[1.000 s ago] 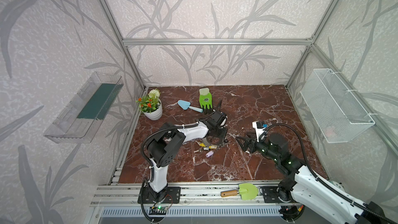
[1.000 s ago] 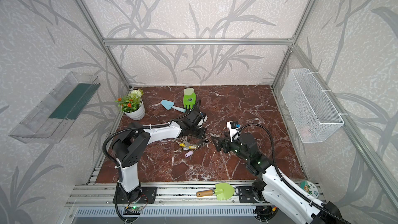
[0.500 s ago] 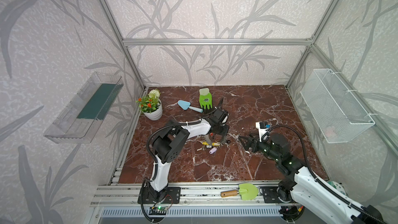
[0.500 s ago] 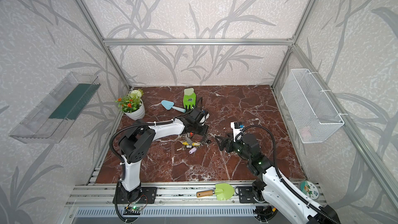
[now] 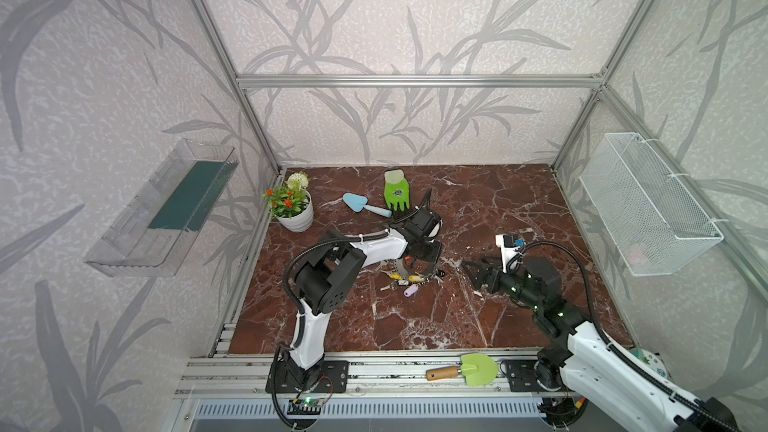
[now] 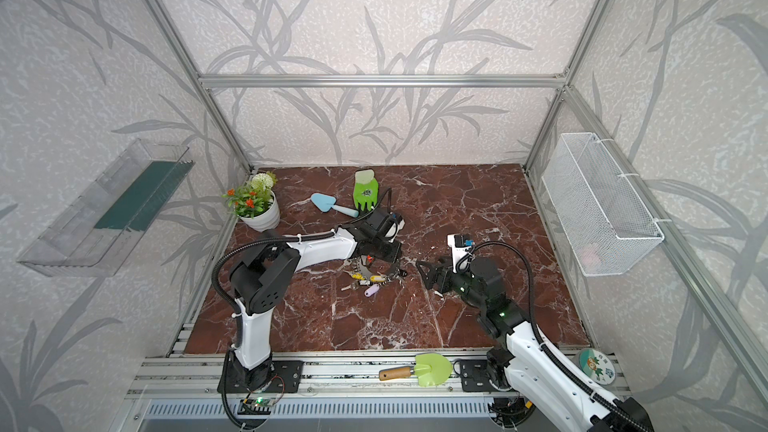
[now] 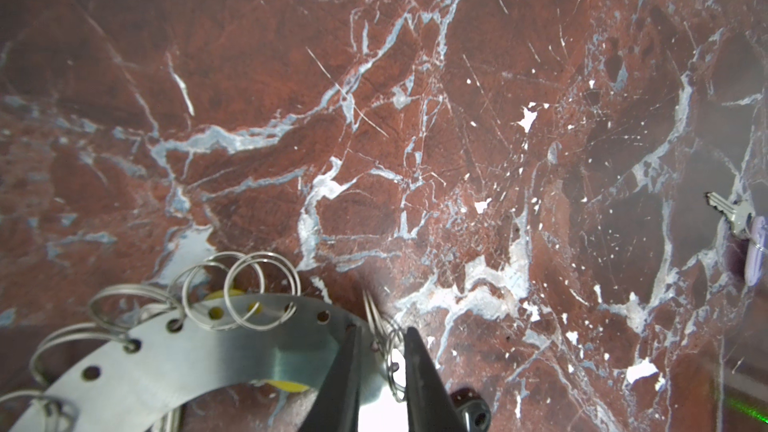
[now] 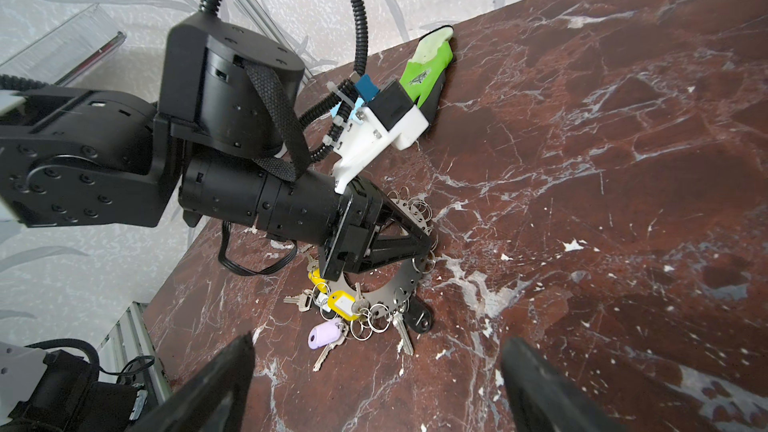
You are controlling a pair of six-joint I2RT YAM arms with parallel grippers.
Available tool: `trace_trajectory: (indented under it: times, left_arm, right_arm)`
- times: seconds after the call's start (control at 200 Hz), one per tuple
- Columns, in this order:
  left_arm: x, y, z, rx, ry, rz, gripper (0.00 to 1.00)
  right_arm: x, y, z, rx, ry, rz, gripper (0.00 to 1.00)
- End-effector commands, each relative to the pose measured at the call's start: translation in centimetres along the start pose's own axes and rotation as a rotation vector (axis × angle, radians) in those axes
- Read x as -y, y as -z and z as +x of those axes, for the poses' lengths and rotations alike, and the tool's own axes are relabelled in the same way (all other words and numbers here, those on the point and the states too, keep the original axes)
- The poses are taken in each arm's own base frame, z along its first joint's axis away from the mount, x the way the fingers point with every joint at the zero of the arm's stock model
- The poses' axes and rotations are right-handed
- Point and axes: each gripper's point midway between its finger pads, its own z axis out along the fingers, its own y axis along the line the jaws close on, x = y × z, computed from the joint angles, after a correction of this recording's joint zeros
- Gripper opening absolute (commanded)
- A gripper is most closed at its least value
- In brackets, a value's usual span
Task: Put the keys on the keyring
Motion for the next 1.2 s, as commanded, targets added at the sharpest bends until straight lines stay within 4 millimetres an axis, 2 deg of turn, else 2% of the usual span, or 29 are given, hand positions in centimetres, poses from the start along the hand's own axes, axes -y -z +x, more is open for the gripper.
trace_trajectory:
  times: [0.0, 0.455, 0.665, 0.8, 0.935, 1.03, 1.06, 1.14, 1.2]
  left_arm:
    - [0.4, 1.1, -1.1, 0.03, 0.015, 0.025, 0.25]
    - [0.9, 3.8, -2.9, 0.101, 0.035, 0.07, 0.3]
    - [1.1, 6.6, -4.1, 0.168, 0.049, 0.09, 0.31]
    - [1.6, 10.7, -5.4, 0.272, 0.041, 0.095, 0.35]
    - [1.3, 16.4, -5.9, 0.413, 0.027, 0.073, 0.44]
    - [0.7, 20.2, -5.1, 0.49, 0.013, 0.044, 0.54]
    - [0.7, 21.5, -4.8, 0.512, 0.004, 0.036, 0.58]
    - [0.5, 24.7, -4.0, 0.56, 0.0, 0.017, 0.69]
    - [0.3, 26.1, -2.9, 0.574, 0.004, 0.01, 0.78]
  right_arm:
    - [-0.3, 0.1, -0.4, 0.02, -0.004, -0.022, 0.93]
    - [-0.3, 0.3, -1.2, 0.031, -0.014, -0.013, 0.93]
    - [0.1, 0.4, -1.6, 0.016, -0.038, 0.022, 0.93]
    - [1.9, 0.7, -1.5, -0.019, -0.083, 0.127, 0.93]
    - [5.5, 1.5, 0.0, -0.13, -0.149, 0.332, 0.93]
    - [7.5, 1.8, 1.6, -0.229, -0.239, 0.401, 0.94]
    - [8.4, 2.2, 2.0, -0.248, -0.264, 0.439, 0.98]
    - [10.8, 3.5, 2.5, -0.251, -0.334, 0.55, 0.99]
    - [12.7, 4.9, 2.9, -0.239, -0.384, 0.657, 0.99]
